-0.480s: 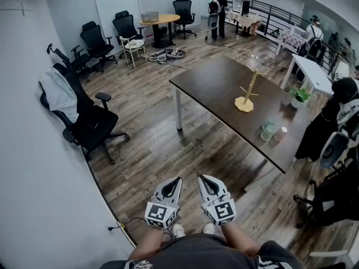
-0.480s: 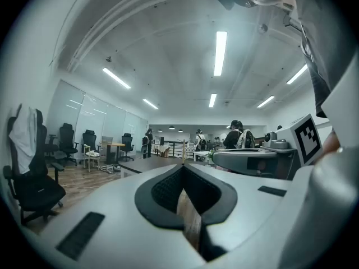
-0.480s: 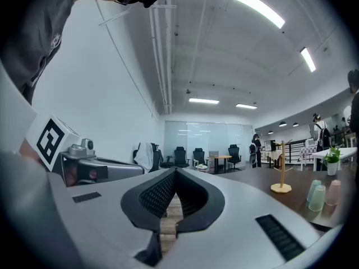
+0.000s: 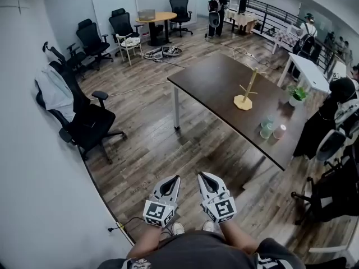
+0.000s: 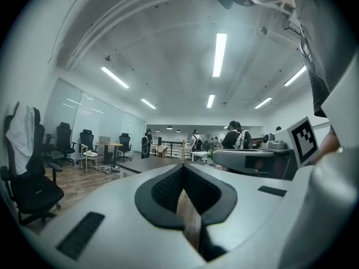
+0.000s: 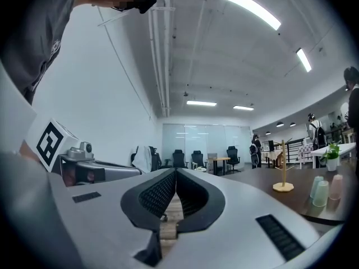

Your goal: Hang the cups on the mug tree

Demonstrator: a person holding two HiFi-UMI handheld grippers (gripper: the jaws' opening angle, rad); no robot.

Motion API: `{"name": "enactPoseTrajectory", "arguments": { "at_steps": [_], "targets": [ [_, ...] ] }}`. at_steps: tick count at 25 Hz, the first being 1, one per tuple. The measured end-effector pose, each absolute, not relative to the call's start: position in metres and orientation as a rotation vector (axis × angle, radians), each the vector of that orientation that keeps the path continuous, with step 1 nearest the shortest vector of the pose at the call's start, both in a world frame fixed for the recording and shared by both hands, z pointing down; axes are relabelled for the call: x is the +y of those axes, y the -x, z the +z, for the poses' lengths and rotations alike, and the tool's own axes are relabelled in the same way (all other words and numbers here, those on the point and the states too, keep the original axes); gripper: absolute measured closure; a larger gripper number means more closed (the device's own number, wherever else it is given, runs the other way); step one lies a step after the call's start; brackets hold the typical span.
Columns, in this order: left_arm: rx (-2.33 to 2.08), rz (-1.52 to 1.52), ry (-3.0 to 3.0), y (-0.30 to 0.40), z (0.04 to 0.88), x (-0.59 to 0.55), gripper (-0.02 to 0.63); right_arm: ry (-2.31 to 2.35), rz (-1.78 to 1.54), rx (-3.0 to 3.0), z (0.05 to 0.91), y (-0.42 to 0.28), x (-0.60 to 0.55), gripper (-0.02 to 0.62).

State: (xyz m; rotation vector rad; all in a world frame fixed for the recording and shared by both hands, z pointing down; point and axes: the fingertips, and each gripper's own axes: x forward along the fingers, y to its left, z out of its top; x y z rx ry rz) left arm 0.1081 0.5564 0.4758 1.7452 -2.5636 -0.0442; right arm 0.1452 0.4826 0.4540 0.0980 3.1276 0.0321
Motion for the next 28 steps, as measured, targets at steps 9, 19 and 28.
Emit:
{"name": "enactPoseTrajectory", "arguments": {
  "at_steps": [9, 19, 28],
  "targets": [
    [-2.518, -0.048, -1.836, -0.095, 0.478, 0.564, 0.601, 0.005, -0.013, 3.118, 0.456, -0.136, 0.491, 0.569],
    [-2.448, -0.061, -1.9, -0.084, 0.484, 0.549, 0.601, 0.102, -0.02, 3.151, 0.463, -0.133, 0.48, 0.569],
    [-2.45, -0.032, -1.881, -0.051, 0.486, 0.503, 0.601, 0.049, -0.065, 3.151, 0.469, -0.092, 0.437, 0.569]
  ]
}}
